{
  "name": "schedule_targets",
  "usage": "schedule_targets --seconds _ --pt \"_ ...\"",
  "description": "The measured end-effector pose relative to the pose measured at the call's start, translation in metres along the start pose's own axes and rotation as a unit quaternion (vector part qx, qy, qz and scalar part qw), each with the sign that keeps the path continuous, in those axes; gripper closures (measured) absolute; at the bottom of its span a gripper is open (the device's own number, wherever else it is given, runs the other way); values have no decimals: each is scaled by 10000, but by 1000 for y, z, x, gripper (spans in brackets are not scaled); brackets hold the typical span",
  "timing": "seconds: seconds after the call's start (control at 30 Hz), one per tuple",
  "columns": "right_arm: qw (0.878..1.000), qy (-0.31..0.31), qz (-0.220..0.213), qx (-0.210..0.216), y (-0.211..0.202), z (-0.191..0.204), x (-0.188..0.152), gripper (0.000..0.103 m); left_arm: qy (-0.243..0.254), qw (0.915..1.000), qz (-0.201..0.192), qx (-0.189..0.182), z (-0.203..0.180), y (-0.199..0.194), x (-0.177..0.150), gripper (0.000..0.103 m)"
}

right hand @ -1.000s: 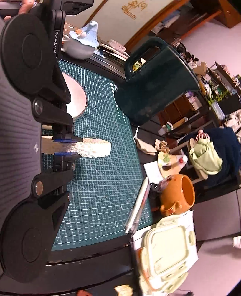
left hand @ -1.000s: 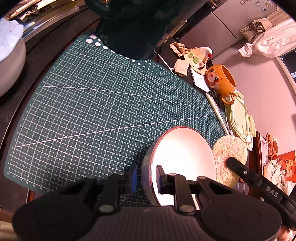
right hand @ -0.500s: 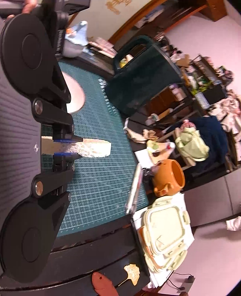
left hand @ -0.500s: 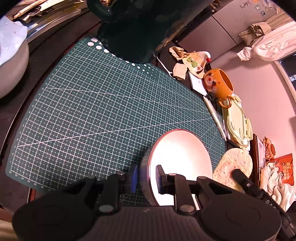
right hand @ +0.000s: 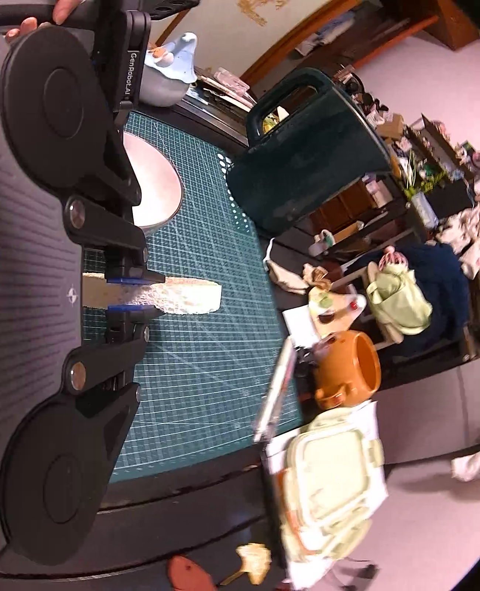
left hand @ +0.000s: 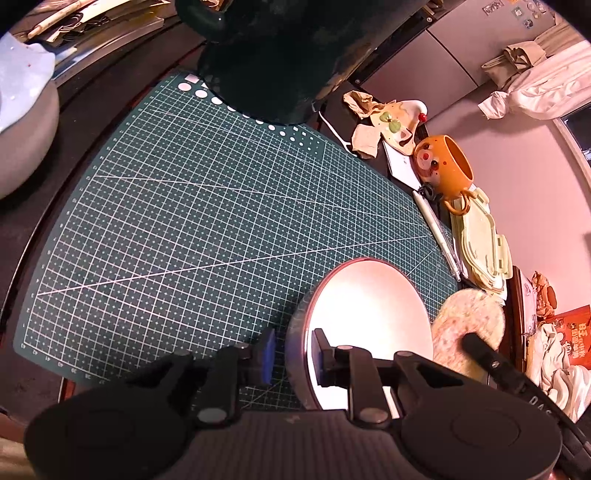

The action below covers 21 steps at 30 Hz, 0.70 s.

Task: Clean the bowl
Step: 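Pull the sponge away from the bowl with the right gripper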

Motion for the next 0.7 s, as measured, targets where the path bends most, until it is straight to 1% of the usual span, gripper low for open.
schedule_targets --seconds 0.2,0.27,0.37,0.47,0.57,0.7 --pt "9985 -328 -412 -156 -7 7 7 93 31 10000 0 27 0 -1 -1 83" --pt "9986 -338 -373 -139 -7 6 9 93 13 10000 -6 32 1 -2 -1 83" --pt "9982 -415 -350 -250 -6 6 9 93 -7 10000 -2 19 2 -2 -1 83" --pt "9967 -483 -617 -220 -9 7 7 93 -2 10000 -7 22 2 -3 -1 83" --pt "9943 -586 -842 -302 -10 9 3 93 1 10000 -11 22 2 -3 -2 83" --pt "9922 -649 -1025 -291 -7 11 1 93 14 10000 -16 20 3 -3 -3 83"
Point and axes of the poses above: each gripper's, at about its wrist camera, not at the fingertips, and y roughly the way its jaws point, z to its left, x to its top, the point moved 4 cm from there along y, roughly the way its jaws point, and after that the axes turned 1 degree about -x, right-handed, at the moved point
